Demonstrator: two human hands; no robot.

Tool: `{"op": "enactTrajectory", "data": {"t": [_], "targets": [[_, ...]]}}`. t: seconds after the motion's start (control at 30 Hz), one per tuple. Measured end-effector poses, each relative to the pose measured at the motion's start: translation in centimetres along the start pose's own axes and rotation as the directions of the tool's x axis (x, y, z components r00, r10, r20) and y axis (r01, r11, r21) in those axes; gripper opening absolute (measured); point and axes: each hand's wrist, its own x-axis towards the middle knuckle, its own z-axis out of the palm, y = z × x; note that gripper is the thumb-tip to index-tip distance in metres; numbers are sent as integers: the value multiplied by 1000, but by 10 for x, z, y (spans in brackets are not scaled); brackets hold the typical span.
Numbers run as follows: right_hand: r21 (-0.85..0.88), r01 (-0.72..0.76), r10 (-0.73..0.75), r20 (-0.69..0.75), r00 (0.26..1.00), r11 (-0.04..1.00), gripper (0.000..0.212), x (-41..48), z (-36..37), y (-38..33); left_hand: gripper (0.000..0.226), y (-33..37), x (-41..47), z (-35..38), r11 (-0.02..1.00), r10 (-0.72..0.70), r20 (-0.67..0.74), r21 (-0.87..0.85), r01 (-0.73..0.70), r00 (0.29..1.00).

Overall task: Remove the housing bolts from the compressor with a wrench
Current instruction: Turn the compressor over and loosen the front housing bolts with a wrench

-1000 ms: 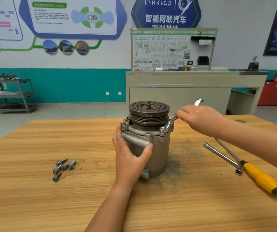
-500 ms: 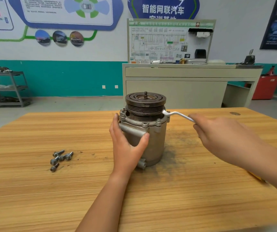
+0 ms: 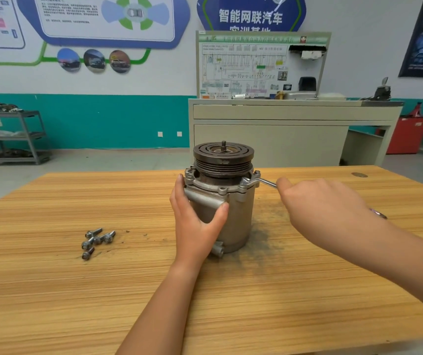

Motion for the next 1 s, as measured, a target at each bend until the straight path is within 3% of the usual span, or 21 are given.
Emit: {"op": "enactTrajectory", "data": {"t": [0.13,0.27,0.5,0.6,0.67,0.77,0.83,0.93,1.0], "targets": [[-73,68,-60,106,993,995,61,4,-12,-24,89,1,-1,3,1000,12,-9,13,-12,1000],[-124,113,-110,34,993,986,61,5,-3,-19,89,1,-2,3,1000,9,-13,13,-9,1000],[-170,141,-167,-150,974,975,44,46,31,37,88,1,-1,2,1000,6,-8,4,-6,1000],[-139,151,-178,-206,962,979,25,73,44,33,88,0,-1,1,1000,22,-6,14,-22,1000],[-125,176,-203,-253,946,976,27,88,56,25,89,-2,0,0,999,34,-4,23,-34,999],[-27,194,-193,-306,932,981,29,97,65,19,90,-2,0,-1,999,29,-2,24,-29,1000],[106,138,-93,-347,933,985,23,94,63,21,90,-1,0,0,999,30,-1,21,-30,1000],[495,75,163,-421,892,866,19,72,59,33,88,-1,0,1,999,34,0,25,-34,999],[543,129,154,-445,882,830,22,48,55,36,87,-1,0,1,999,35,-1,27,-35,999]]}}
